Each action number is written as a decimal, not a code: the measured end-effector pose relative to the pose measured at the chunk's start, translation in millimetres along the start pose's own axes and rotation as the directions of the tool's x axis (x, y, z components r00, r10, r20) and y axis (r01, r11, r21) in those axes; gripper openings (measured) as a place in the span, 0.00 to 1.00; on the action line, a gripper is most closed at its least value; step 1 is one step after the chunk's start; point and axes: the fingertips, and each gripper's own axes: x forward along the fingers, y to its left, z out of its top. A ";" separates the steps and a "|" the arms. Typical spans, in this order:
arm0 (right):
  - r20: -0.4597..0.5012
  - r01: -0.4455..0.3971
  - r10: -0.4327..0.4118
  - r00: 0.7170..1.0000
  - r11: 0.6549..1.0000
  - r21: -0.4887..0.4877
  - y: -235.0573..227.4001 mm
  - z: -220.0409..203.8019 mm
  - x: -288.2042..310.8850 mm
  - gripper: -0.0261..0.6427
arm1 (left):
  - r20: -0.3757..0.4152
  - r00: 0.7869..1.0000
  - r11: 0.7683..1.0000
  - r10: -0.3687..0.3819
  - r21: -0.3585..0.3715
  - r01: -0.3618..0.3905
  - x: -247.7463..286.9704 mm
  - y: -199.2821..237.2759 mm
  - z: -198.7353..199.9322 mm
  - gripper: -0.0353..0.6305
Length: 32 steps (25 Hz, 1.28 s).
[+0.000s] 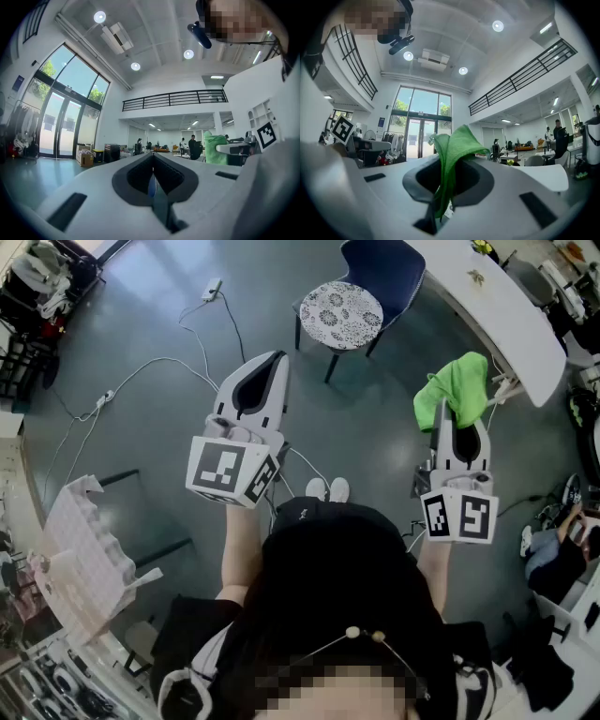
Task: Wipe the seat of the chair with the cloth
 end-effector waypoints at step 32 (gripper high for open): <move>-0.037 -0.089 0.088 0.995 0.996 -0.025 -50.9 -50.8 180.5 0.12 | -0.065 0.997 1.000 0.029 -0.004 -0.029 117.4 85.6 -46.6 0.06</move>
